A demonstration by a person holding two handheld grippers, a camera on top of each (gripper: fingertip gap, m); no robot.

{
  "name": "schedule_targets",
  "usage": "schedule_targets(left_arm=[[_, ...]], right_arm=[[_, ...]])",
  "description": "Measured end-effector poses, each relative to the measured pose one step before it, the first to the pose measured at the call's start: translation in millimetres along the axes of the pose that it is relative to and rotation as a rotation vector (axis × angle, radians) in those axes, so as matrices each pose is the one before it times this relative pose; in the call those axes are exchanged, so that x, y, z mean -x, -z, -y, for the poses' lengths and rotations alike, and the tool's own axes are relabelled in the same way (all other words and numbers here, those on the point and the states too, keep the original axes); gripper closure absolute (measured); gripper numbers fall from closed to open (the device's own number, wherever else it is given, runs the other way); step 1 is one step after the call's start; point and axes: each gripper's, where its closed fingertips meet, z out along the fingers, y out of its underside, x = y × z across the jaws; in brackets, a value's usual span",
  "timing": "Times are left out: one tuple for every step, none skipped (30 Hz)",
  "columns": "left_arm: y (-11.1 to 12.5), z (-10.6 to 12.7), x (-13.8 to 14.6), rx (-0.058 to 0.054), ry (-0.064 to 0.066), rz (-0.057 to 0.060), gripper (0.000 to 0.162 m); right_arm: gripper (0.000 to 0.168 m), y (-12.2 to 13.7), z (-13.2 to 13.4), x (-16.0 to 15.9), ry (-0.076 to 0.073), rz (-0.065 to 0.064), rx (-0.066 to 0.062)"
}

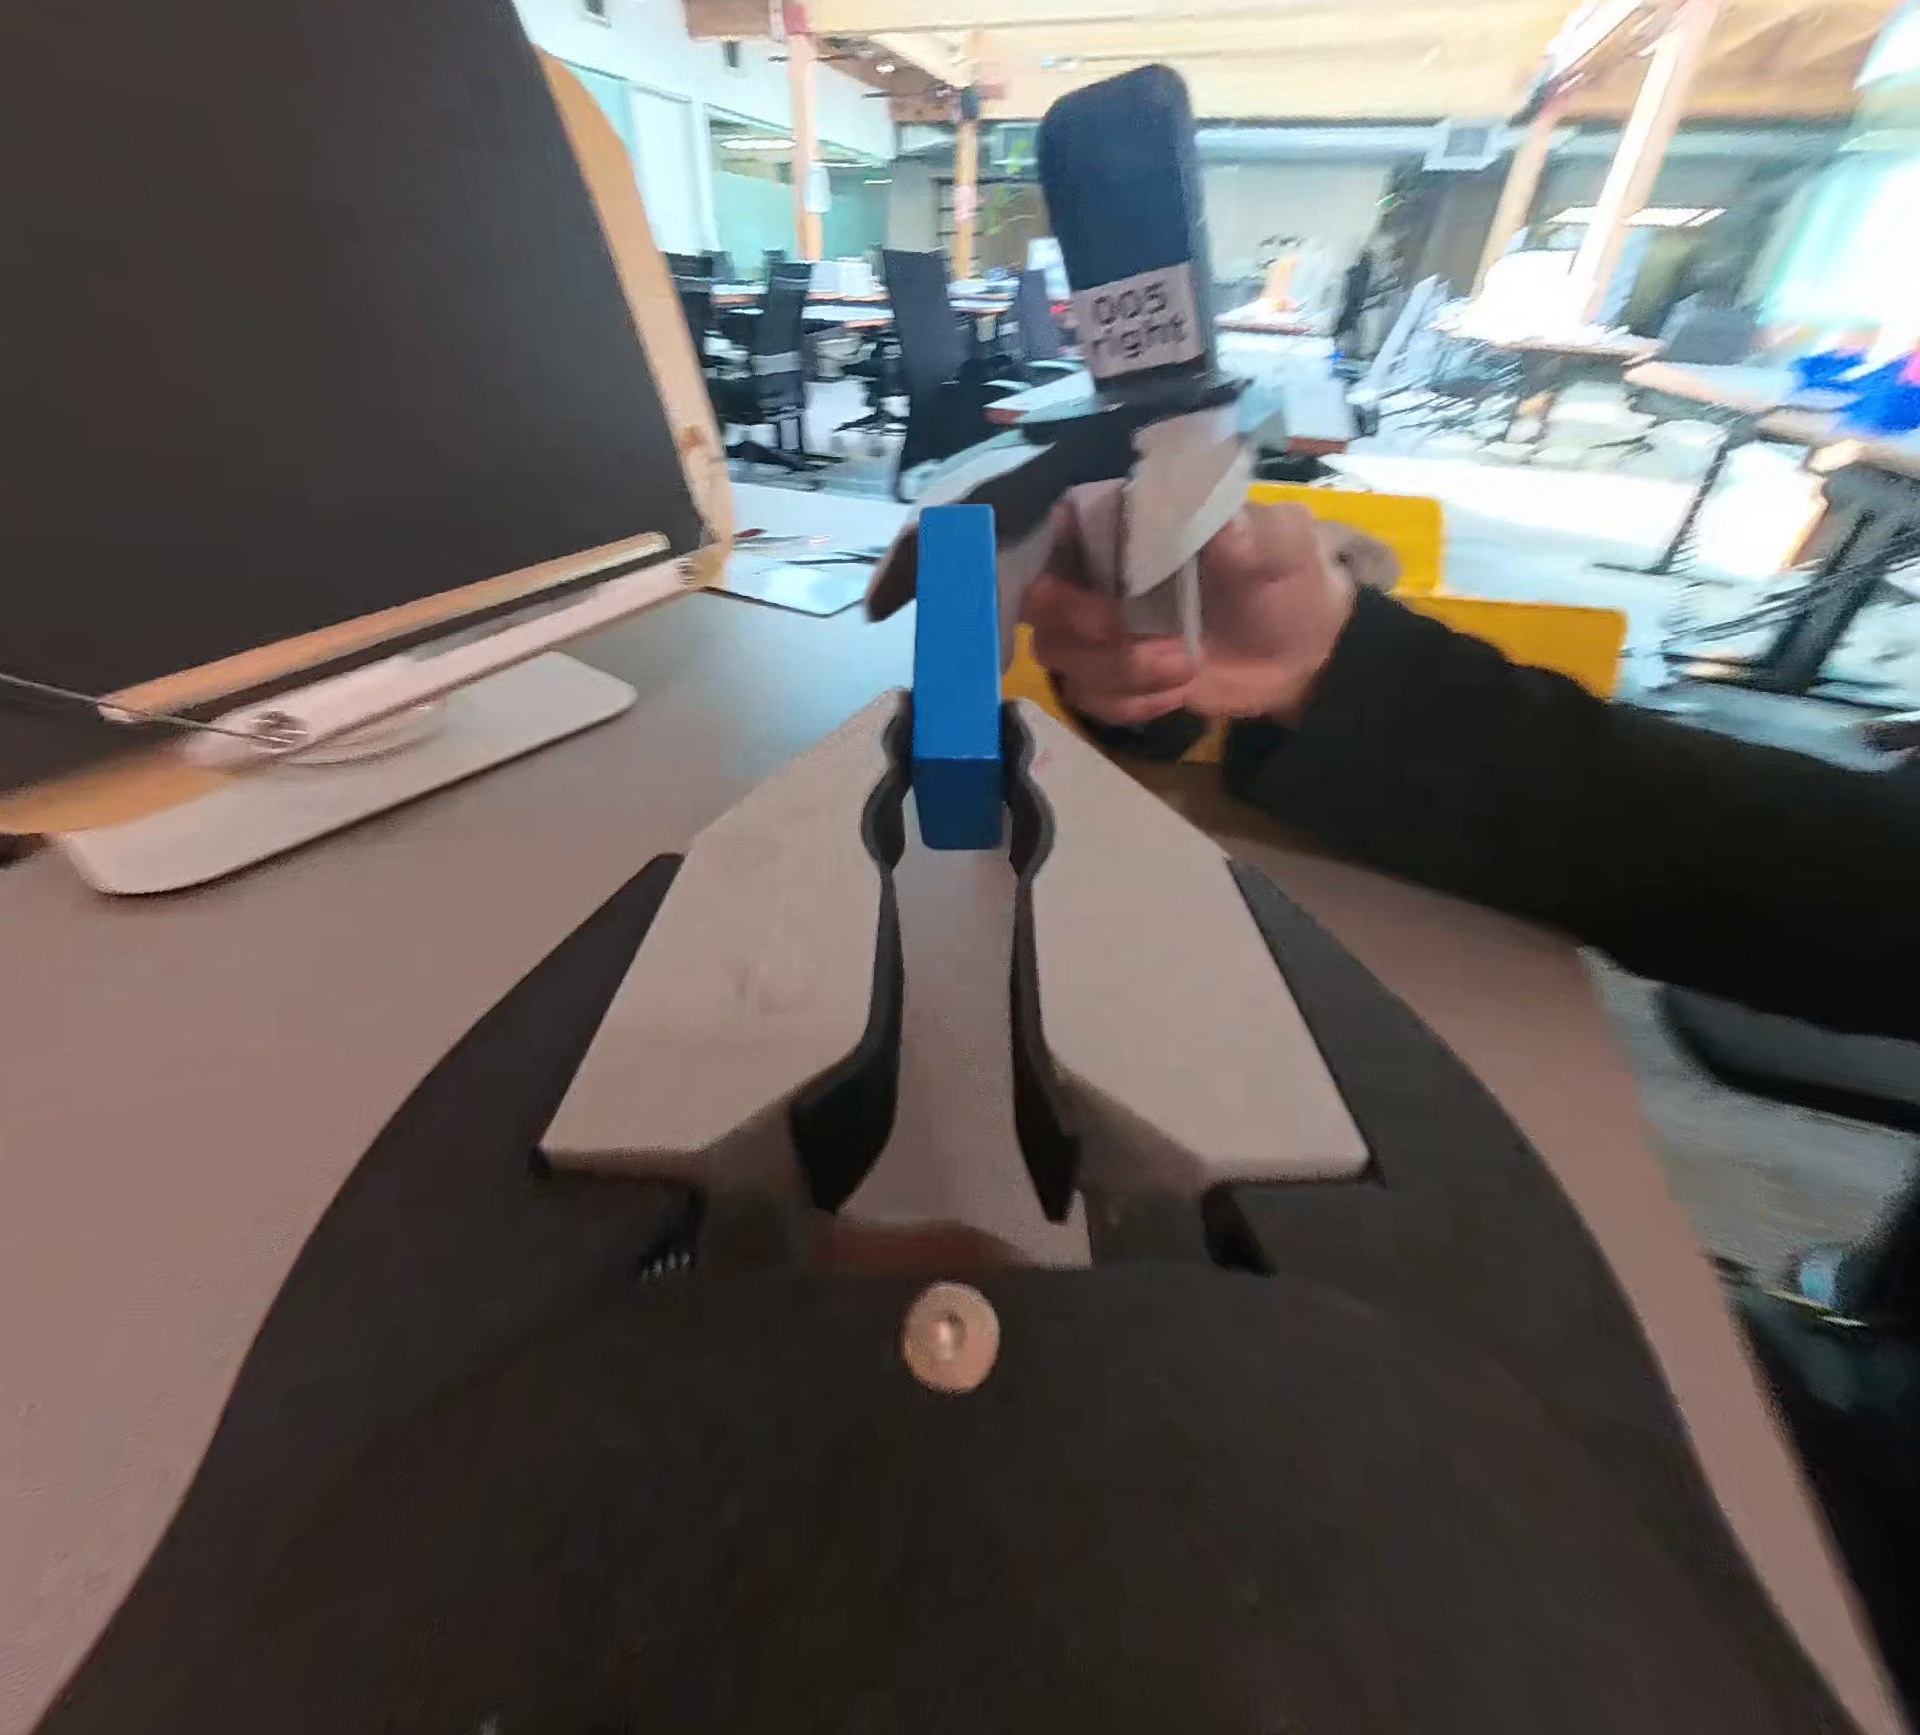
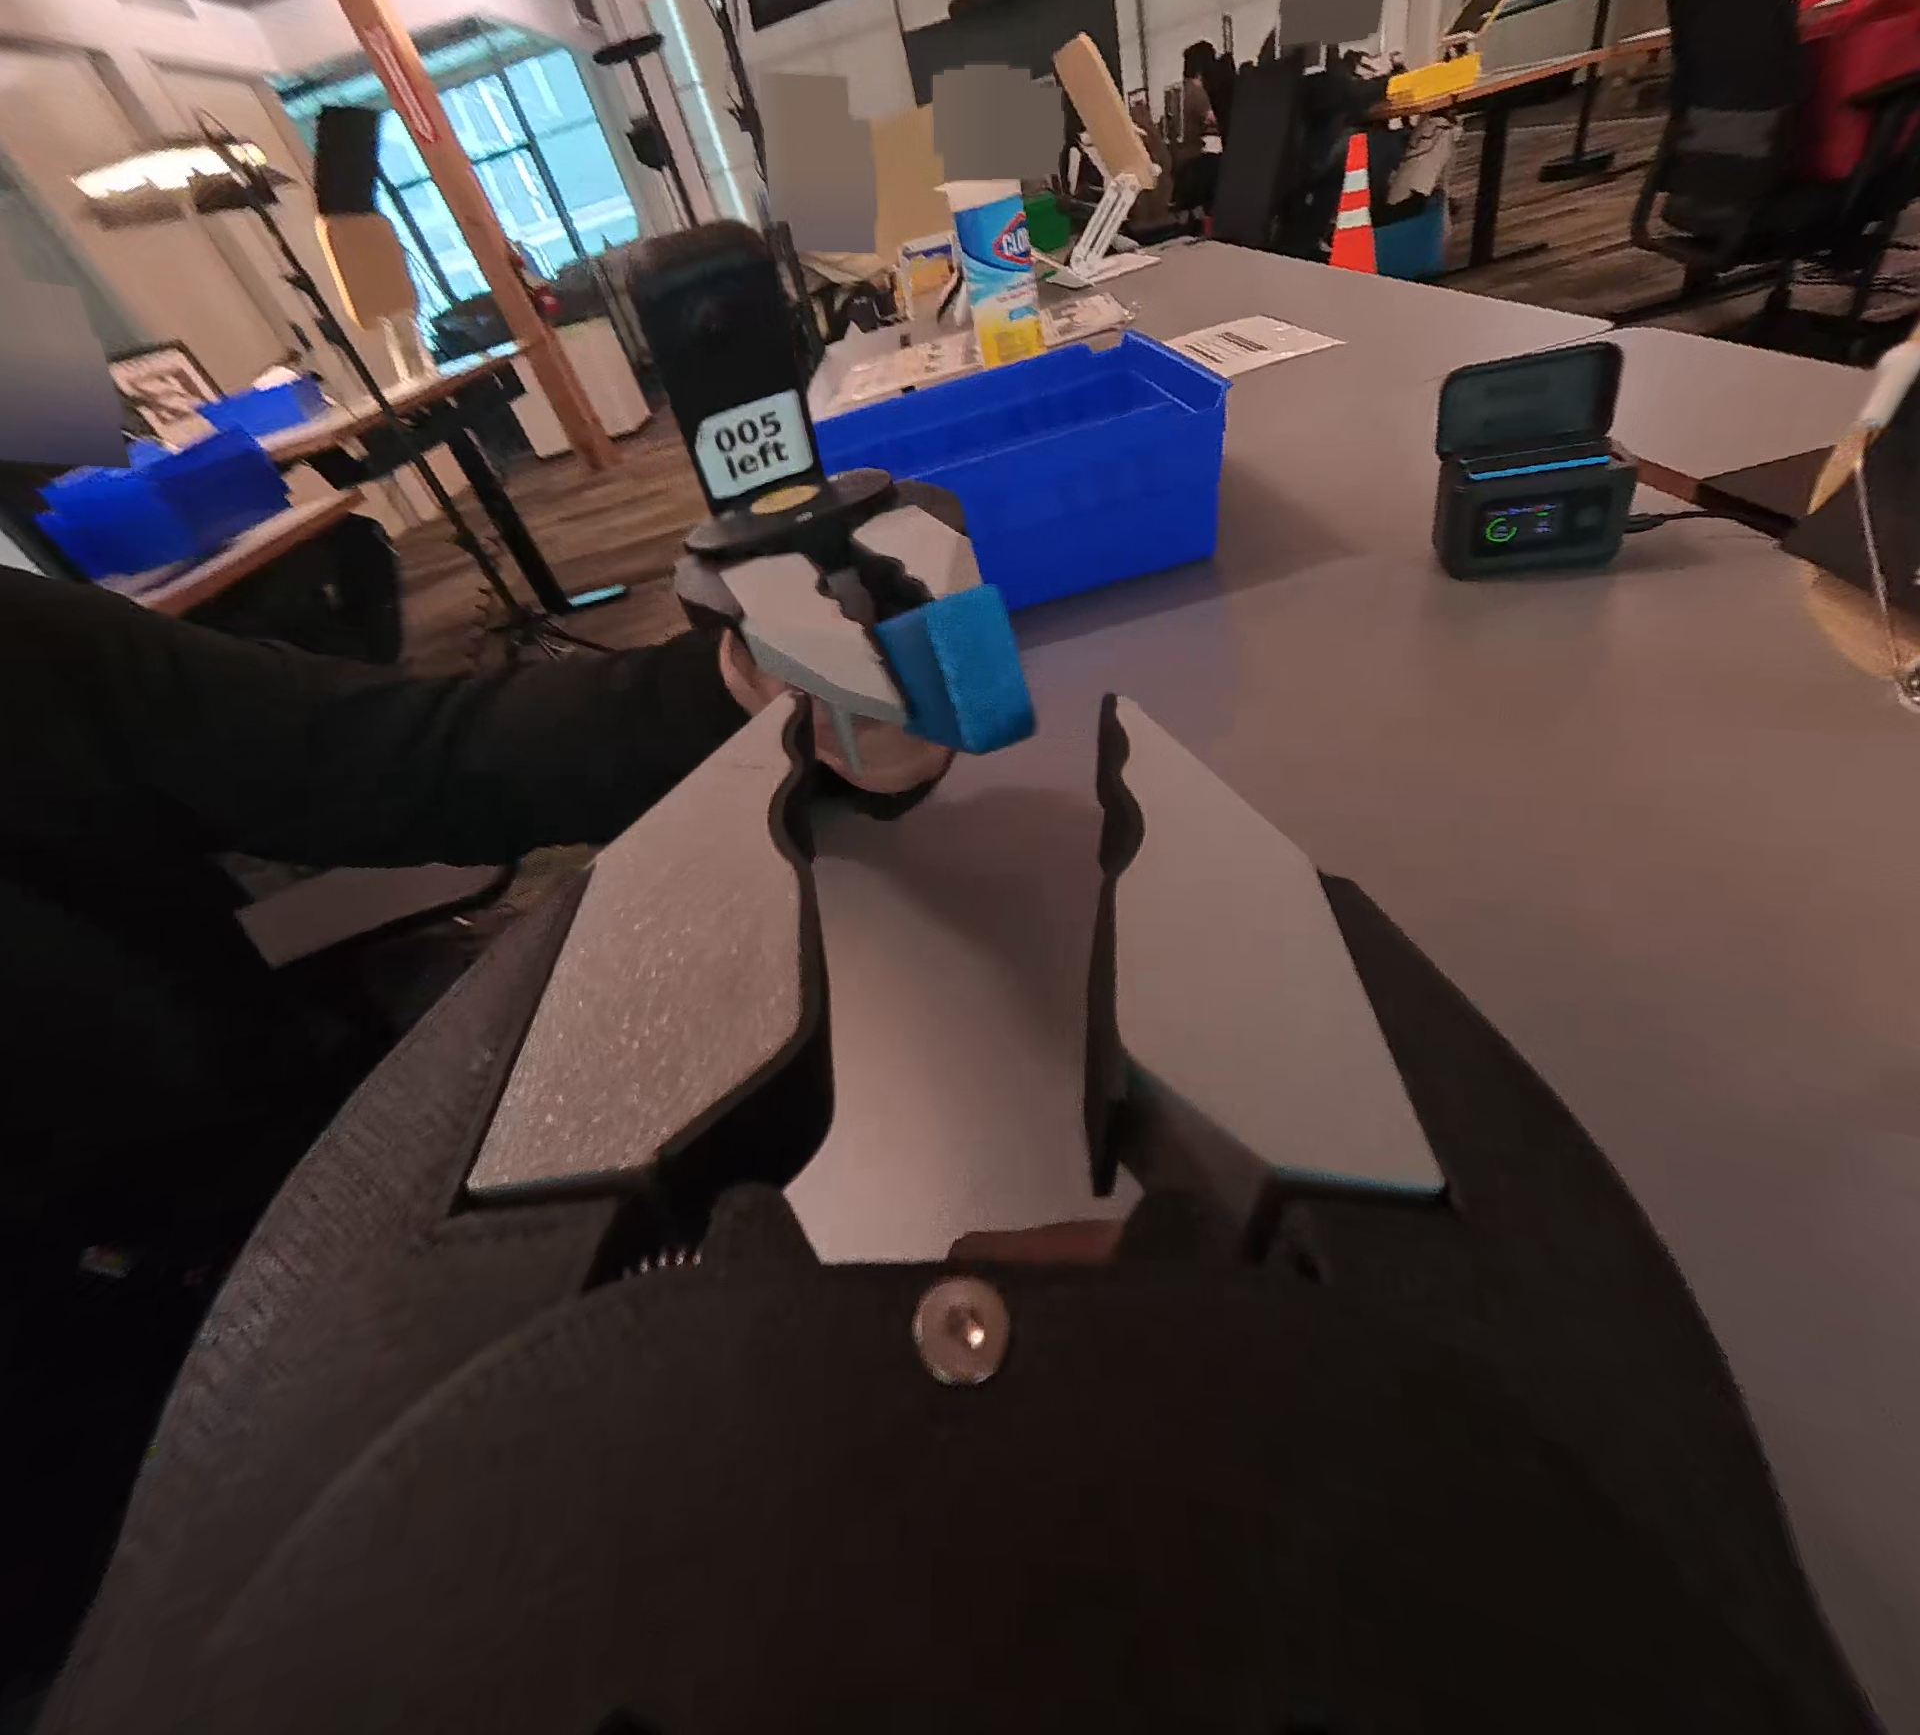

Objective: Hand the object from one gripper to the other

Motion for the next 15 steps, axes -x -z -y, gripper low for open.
schedule_targets(left_arm=[[0.13, -0.52, -5.95, 0.0073, 0.0457, -0.0490, 0.149], [-0.37, -2.14, -6.20, 0.0175, 0.0342, -0.0488, 0.149], [-0.64, -1.39, -2.91, 0.0092, 0.0106, -0.0209, 0.149], [-0.58, -1.37, -0.32, 0.0071, -0.0051, -0.0012, 0.148], [-0.27, -2.06, -0.25, 0.0119, -0.0087, -0.0005, 0.149], [0.18, -1.98, -0.42, 0.0122, -0.0085, -0.0021, 0.149], [0.06, -1.10, -0.47, 0.0069, -0.0058, -0.0033, 0.149], [0.38, 0.37, -0.40, -0.0012, -0.0069, -0.0005, 0.148], [0.41, 0.45, 1.71, 0.0003, -0.0248, 0.0180, 0.146], [0.74, -1.05, 4.24, 0.0116, -0.0545, 0.0416, 0.141], [1.20, -2.10, 4.38, 0.0194, -0.0831, 0.0498, 0.133], [1.58, -3.16, 2.94, 0.0252, -0.1051, 0.0477, 0.122], [1.19, -5.24, 1.33, 0.0378, -0.1355, 0.0450, 0.114], [0.71, -5.60, -0.81, 0.0382, -0.1596, 0.0420, 0.108], [0.29, -3.41, -0.39, 0.0246, -0.1608, 0.0553, 0.107]], right_arm=[[0.117, -2.43, -1.80, 0.70, 0.0164, -0.0031, 0.0113], [0.118, -2.48, -0.97, 1.98, 0.0102, 0.0058, 0.0055], [0.121, -2.17, -0.75, 1.84, 0.0055, 0.0076, 0.0035], [0.133, -1.66, -2.29, 2.92, 0.0035, 0.0176, 0.0110], [0.153, -1.30, -4.38, 4.84, 0.0017, 0.0333, 0.0258], [0.153, -0.59, -2.84, -0.19, -0.0162, 0.0029, 0.0190], [0.153, -0.02, -0.94, 0.61, -0.0134, 0.0092, 0.0079], [0.154, -0.15, 0.15, 0.47, -0.0114, 0.0077, -0.0014], [0.154, -0.31, 0.96, -0.61, -0.0187, 0.0044, -0.0098], [0.156, -0.30, 0.69, -1.21, -0.0398, 0.0108, -0.0123], [0.157, 0.22, -0.33, -3.25, -0.0600, 0.0079, -0.0072], [0.157, 0.98, -0.66, -5.27, -0.0624, 0.0005, -0.0073], [0.157, 1.60, -0.10, -6.46, -0.0587, -0.0072, -0.0119], [0.157, 1.80, -0.45, -6.70, -0.0542, -0.0106, -0.0088], [0.157, 1.55, -0.93, -5.34, -0.0451, -0.0095, -0.0022]])
